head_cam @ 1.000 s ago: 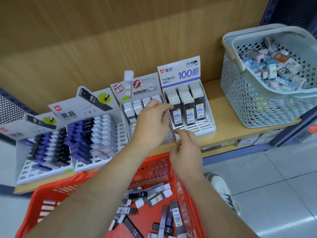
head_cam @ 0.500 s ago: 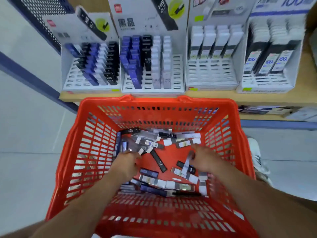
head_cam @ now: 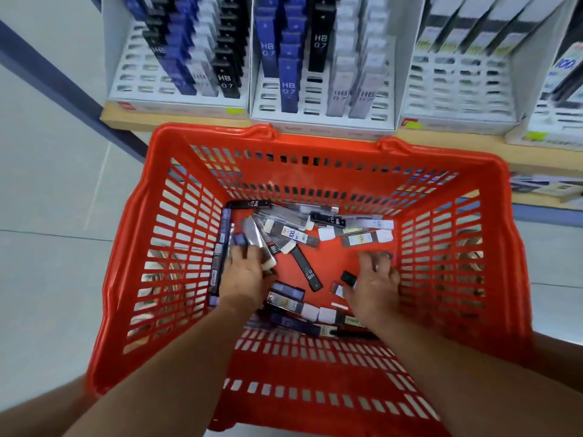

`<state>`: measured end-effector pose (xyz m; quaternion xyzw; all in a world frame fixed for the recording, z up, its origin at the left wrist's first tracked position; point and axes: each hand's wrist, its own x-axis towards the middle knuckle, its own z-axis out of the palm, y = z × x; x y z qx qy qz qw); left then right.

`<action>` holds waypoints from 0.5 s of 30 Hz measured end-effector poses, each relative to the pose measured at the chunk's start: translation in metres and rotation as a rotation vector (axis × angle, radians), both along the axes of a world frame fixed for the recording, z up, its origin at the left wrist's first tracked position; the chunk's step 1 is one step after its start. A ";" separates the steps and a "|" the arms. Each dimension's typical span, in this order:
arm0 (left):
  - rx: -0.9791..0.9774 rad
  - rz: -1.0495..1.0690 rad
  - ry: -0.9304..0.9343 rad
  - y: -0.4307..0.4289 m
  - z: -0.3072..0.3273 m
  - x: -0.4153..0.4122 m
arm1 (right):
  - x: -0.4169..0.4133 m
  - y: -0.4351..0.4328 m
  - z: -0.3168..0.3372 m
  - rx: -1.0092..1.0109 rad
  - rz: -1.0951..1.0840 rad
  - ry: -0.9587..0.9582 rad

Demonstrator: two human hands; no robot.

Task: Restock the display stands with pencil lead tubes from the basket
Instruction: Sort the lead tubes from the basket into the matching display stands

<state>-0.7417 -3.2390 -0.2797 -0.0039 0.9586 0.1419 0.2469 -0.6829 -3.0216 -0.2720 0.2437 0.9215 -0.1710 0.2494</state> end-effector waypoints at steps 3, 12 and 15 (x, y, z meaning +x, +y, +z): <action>0.121 0.216 0.026 0.008 -0.001 -0.008 | 0.001 -0.011 -0.003 -0.052 0.034 0.056; 0.128 0.440 -0.010 0.035 -0.002 -0.031 | 0.002 -0.018 -0.011 -0.016 -0.029 -0.167; 0.262 0.490 -0.024 0.042 -0.003 -0.037 | -0.001 -0.023 -0.013 -0.129 0.027 -0.226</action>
